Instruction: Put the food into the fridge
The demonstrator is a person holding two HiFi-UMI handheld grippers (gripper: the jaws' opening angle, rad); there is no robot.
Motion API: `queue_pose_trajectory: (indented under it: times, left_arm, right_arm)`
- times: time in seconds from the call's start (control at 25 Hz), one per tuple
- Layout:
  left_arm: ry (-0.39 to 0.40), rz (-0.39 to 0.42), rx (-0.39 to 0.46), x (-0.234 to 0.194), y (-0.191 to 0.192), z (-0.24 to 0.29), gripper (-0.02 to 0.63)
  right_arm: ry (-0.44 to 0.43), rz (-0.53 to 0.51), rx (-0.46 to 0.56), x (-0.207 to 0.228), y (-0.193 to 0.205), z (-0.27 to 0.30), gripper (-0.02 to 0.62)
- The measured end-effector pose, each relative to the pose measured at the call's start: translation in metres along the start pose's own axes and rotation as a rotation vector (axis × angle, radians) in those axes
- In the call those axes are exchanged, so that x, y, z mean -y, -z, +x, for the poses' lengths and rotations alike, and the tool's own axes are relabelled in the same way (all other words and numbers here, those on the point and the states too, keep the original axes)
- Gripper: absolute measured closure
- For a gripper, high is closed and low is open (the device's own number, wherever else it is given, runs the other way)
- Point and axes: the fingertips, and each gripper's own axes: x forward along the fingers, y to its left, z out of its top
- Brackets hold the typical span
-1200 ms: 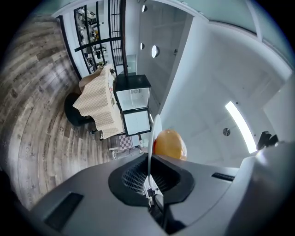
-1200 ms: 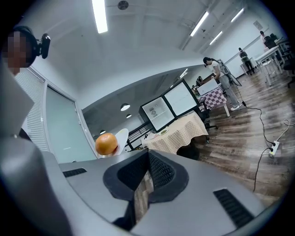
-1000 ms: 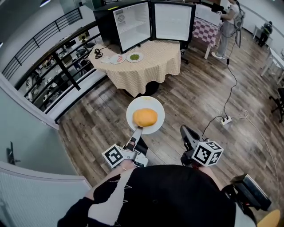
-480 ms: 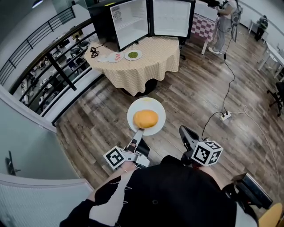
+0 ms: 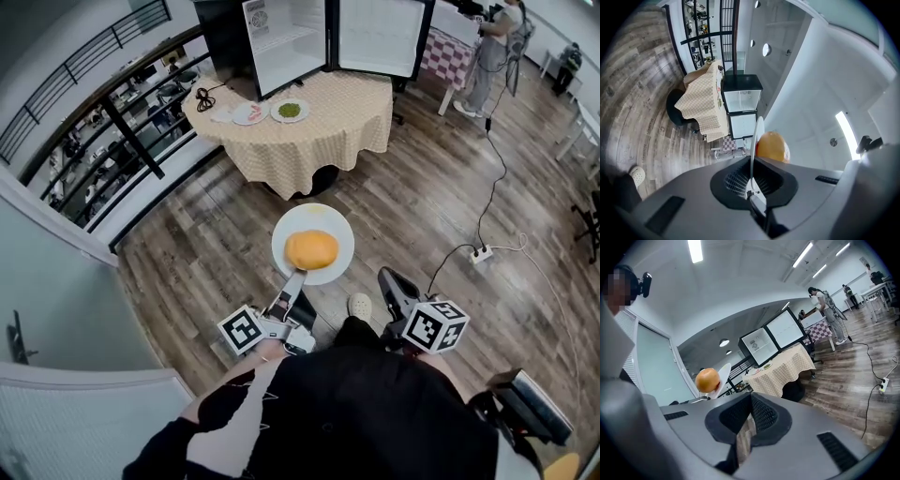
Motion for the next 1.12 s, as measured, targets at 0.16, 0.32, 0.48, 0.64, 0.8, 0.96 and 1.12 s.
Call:
queue_pose_trajectory:
  times: [0.16,0.32,0.48,0.64,0.8,0.96,1.12]
  left_arm:
    - [-0.018,0.030,0.028,-0.008,-0.010,0.029,0.589]
    - [-0.023,0.031,0.050,-0.019,-0.018,0.068,0.589]
    - [-0.029,0.032,0.097,-0.030,-0.030,0.110,0.589]
    - [-0.049,0.015,0.143,-0.044,-0.040,0.152,0.589]
    - [-0.078,0.007,0.172,-0.057,-0.045,0.185,0.589]
    - [-0.112,-0.003,0.213,-0.071,-0.055,0.208,0.589]
    - [-0.106,0.007,0.252,-0.074,-0.065,0.234,0.589]
  right_arm:
    - [-0.023,-0.013,-0.034,0.020,-0.019,0.025,0.580]
    - [-0.043,-0.035,-0.069,0.047,-0.046,0.054,0.580]
    - [-0.074,-0.050,-0.104,0.074,-0.075,0.085,0.580]
    - [-0.094,-0.059,-0.136,0.106,-0.105,0.115,0.580]
    - [-0.110,-0.042,-0.155,0.136,-0.131,0.147,0.580]
    - [-0.158,-0.035,-0.166,0.144,-0.152,0.180,0.580]
    - [-0.196,-0.050,-0.184,0.156,-0.169,0.199,0.580]
